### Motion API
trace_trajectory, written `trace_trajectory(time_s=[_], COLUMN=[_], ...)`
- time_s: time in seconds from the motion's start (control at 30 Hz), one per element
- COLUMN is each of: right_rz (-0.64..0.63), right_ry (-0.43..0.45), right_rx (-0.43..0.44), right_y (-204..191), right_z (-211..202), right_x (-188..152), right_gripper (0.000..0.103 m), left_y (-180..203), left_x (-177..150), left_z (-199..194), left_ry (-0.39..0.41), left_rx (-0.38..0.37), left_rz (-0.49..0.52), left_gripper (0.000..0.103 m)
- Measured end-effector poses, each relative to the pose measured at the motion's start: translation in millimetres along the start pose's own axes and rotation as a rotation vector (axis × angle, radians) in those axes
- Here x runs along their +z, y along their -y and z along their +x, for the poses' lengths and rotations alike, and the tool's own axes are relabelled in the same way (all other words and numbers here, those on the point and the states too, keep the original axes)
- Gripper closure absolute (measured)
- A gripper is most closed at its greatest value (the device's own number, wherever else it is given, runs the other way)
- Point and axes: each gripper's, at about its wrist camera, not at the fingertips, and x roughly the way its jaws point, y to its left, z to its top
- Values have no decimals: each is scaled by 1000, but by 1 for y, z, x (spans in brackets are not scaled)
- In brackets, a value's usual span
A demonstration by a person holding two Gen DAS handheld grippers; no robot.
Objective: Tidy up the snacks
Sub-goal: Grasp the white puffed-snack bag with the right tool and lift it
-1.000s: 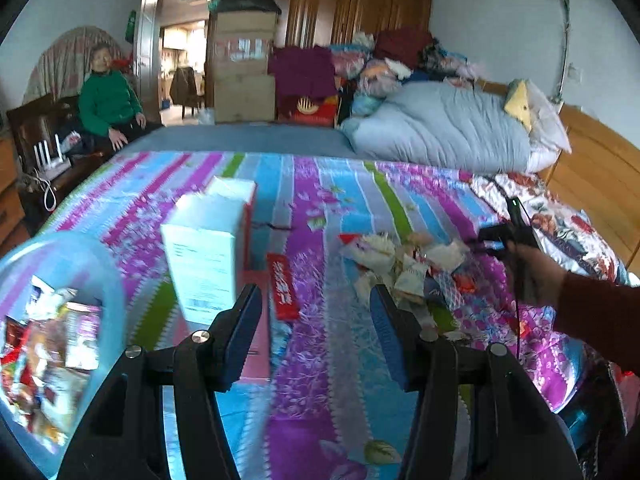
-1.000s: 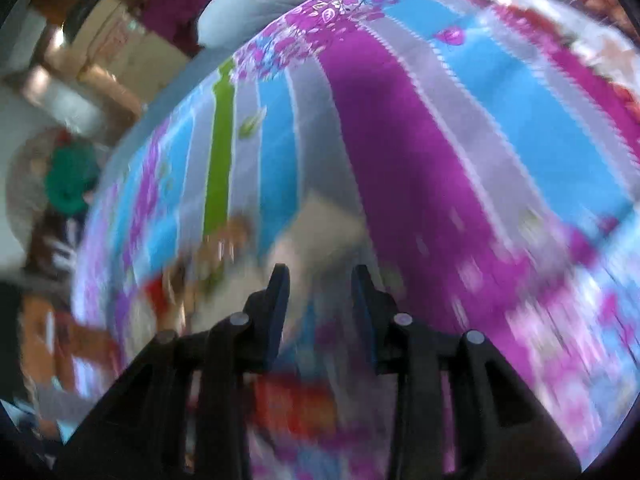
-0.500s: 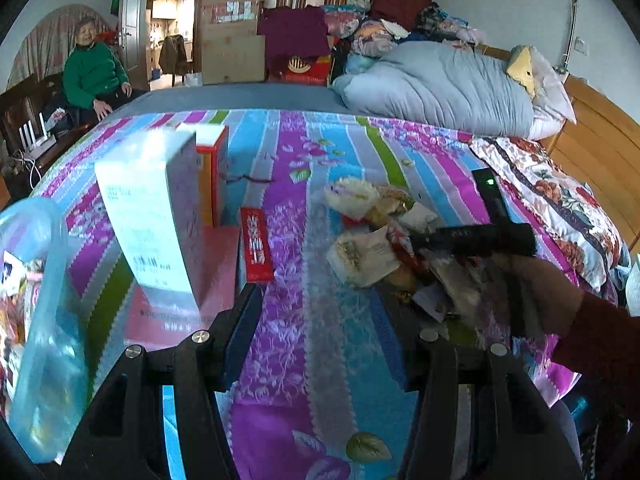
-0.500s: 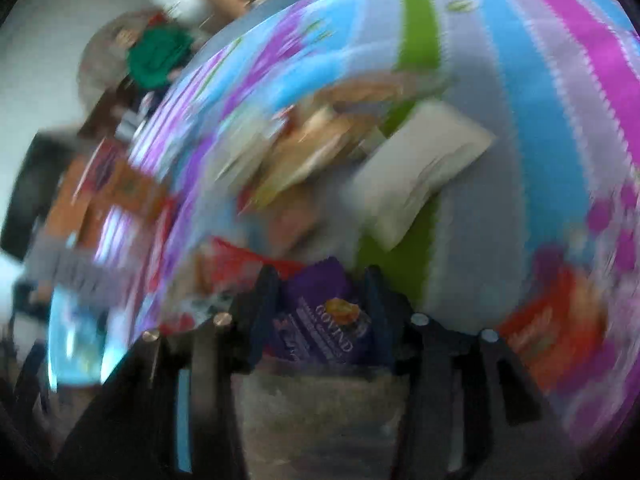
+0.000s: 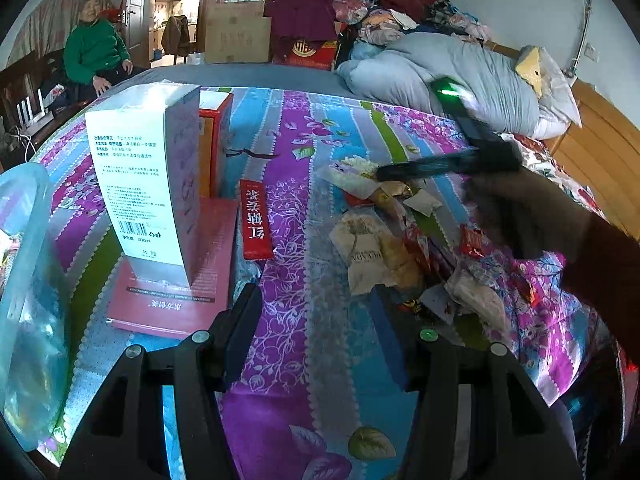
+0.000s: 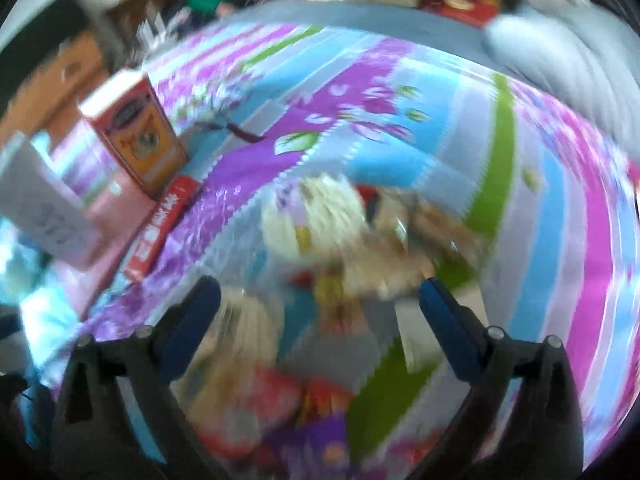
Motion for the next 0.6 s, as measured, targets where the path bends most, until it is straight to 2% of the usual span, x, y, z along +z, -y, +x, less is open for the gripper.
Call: trace_trajectory(time_s=[0.1,0.17,0.2,0.23,0.33,0.4,0.5,0.6], right_rz=[-39,-54,-56,-39,47,78,135,219], right_ry=[-84,-137,-164,-182,-110,-33,123,233], right_rx=[-30,-69,-90,-90,-27,-3,68,76], right_y=[-9,-12,-10,-8,4,7,13,25], right_z=[38,56,62,68,48,24,-45,-104], right_x=[25,27,24,21,13,6,-18,-59], right_gripper=[3,4,6,18,23,23,23,23], left_y=[-3,-4,-3,-2,1,2,5,10], left_x=[0,0,-1,-2,-4,-5,-8,-8], left_z=[5,8,8,9,11,14,22,40], left_ry=[-8,-20,-23,-26,-37,-51,-79,-117], left_rx=[-7,-15,-21,-26,-41,-56,-84,-134], left_rz=[-10,-10,-8,-5,-3,-13,-30,-59], left_gripper=[46,46,46,46,46,46,46,46])
